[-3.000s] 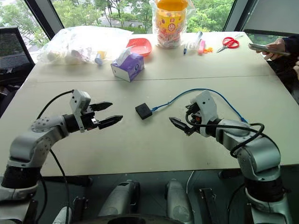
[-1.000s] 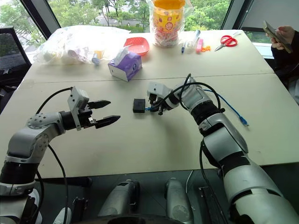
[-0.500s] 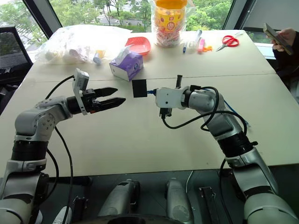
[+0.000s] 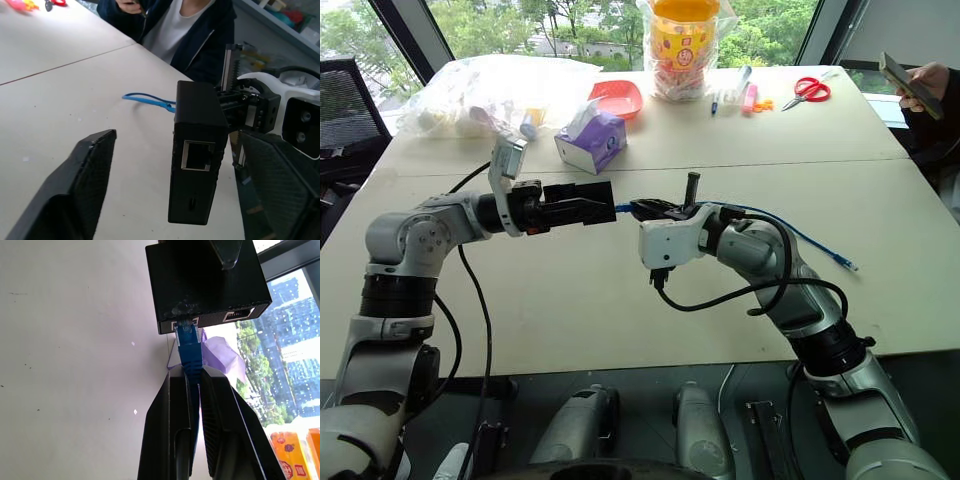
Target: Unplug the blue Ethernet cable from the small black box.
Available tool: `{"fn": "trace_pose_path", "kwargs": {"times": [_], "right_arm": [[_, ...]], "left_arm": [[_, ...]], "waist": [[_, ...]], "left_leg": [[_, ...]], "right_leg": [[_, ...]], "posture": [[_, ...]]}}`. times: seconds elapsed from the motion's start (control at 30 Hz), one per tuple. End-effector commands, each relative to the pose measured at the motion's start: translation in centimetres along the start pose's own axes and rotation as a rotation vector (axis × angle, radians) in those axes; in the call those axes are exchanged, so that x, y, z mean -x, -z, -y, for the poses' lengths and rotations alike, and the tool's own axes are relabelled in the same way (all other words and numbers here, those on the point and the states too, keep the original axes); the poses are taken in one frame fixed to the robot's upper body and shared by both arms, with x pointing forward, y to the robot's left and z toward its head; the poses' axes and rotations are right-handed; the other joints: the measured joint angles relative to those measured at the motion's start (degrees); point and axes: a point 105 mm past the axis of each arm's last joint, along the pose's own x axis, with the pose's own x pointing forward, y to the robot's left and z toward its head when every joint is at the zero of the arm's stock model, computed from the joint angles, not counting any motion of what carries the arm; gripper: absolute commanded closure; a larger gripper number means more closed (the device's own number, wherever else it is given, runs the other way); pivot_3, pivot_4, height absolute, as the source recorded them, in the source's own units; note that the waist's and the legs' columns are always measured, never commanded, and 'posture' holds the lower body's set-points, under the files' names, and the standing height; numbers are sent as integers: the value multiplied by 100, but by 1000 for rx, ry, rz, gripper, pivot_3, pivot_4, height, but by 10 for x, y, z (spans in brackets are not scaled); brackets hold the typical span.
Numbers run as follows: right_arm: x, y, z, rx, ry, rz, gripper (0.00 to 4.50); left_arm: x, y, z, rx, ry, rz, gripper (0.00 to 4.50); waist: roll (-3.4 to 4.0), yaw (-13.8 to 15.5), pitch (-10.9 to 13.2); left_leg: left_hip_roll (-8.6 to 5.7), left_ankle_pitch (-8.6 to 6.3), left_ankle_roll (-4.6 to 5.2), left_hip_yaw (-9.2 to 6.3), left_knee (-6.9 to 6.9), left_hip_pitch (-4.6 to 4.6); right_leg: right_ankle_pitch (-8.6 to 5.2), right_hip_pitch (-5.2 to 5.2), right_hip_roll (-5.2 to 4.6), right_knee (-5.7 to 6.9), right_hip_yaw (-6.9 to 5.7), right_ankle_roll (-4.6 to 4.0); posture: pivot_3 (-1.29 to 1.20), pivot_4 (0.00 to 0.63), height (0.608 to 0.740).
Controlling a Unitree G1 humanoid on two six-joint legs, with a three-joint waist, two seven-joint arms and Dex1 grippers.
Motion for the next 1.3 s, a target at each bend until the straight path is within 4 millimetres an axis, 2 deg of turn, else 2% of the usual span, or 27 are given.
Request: {"fn": "trace_pose_path", "kwargs": {"times": [0.03, 0.13, 0.17, 0.27, 0.37, 0.4, 0.47, 0.57, 0.63, 0.7, 0.77, 0.93, 1.27, 1.3], "right_arm": [[4, -12, 14, 31, 46, 36, 4500], [4, -14, 14, 39, 40, 39, 4500], [4, -14, 15, 42, 38, 40, 4500], [3, -12, 12, 13, 6, 31, 4500], [3, -14, 14, -139, -37, 42, 4500], [4, -12, 15, -208, -63, 38, 3670], [6, -10, 18, -330, -105, 31, 2879], [6, -9, 29, -683, -179, 57, 1329], [4, -9, 37, -830, -202, 68, 390], [4, -13, 36, -1031, -323, 68, 390], [5, -17, 31, -1156, -429, 48, 390], [1, -18, 25, -1265, -515, 17, 390], [-12, -15, 29, -1298, -497, 0, 390], [-13, -16, 28, -1296, -502, -2, 614]], "left_arm": [[-1, -7, 8, -42, 35, 9, 2328], [0, -5, 7, -44, 31, 3, 3916], [0, -5, 6, -45, 30, 2, 4031], [1, -1, 6, -59, 27, -27, 4003], [5, 3, 6, -87, 27, -69, 4003], [7, 3, 6, -95, 26, -78, 4003], [9, 3, 5, -125, 23, -93, 4003], [11, 1, 6, -183, 40, -114, 4003], [11, 1, 7, -202, 54, -121, 4003], [11, -3, 10, -226, 69, -120, 4003], [10, -6, 12, -235, 79, -114, 4003], [9, -11, 17, -258, 96, -103, 4003], [7, -14, 22, -263, 114, -85, 4003], [6, -13, 22, -262, 115, -85, 4003]], "waist": [[0, 3, 0], [0, 6, 0], [0, 5, 0], [0, 5, 0], [0, -4, 0], [0, -16, 0], [0, -11, 0], [0, 1, 0], [0, 4, 0], [0, 4, 0], [1, 10, 0], [0, 5, 0], [1, -15, 0], [1, -15, 0]], "left_leg": [[0, 0, 0, 0, 0, 0], [0, 0, 0, 0, 0, 0], [0, 0, 0, 0, 0, 0], [0, 0, 0, -1, 0, 0], [0, 0, 0, -1, 0, 0], [1, 0, 0, -1, 0, 0], [3, 0, 1, -1, -1, 1], [6, 0, 1, -3, 2, 1], [7, 0, 1, -5, 1, 2], [7, 0, 1, -6, -1, 2], [7, 0, 2, -6, -3, 1], [4, -3, 7, -4, -5, -2], [4, -3, 7, -2, -5, -2], [4, -3, 7, -2, -5, -2]], "right_leg": [[0, 0, 0, 0, 0, 0], [0, 1, -1, 0, 0, 0], [0, 1, -1, 0, 0, 0], [0, 1, -1, 0, 0, 0], [0, 1, -1, 0, 0, 0], [0, 1, 0, 0, 0, 0], [0, 0, 0, 1, 0, 0], [0, 3, 0, 1, 0, -1], [0, 4, 0, 0, 0, -2], [0, 3, -1, 1, 0, -2], [0, 2, -2, 0, 0, -2], [0, 0, -8, -4, -1, -2], [1, -3, -6, -2, -1, -1], [1, -3, -6, -2, -1, 0]], "posture": [[0, 150, 740], [0, 150, 740], [0, 150, 740], [0, 150, 740], [0, 150, 740], [0, 150, 740], [0, 150, 740], [0, 150, 740], [0, 150, 740], [0, 150, 740], [0, 150, 740], [0, 150, 740], [0, 150, 740], [0, 150, 740]]}}
